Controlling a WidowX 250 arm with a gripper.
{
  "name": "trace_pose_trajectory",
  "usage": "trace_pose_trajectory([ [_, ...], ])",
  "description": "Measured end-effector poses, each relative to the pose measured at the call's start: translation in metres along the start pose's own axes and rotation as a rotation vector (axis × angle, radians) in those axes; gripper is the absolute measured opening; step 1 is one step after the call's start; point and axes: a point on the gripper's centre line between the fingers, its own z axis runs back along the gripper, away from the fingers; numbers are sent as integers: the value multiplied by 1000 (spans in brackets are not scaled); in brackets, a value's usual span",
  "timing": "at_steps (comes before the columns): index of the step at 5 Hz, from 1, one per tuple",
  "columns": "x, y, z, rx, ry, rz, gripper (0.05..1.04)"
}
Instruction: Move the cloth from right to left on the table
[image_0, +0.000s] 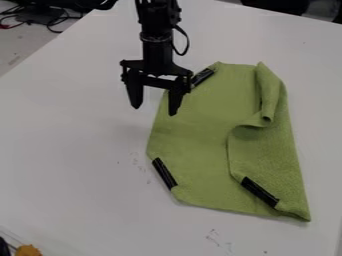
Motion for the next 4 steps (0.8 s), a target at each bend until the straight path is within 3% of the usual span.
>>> trace_pose_trajectory([
  [1,-18,-26,-8,7,-3,-1,1000],
  [2,-20,-38,-19,91,3,59,1000],
  [4,-11,-46,-37,65,-28,-3,998],
])
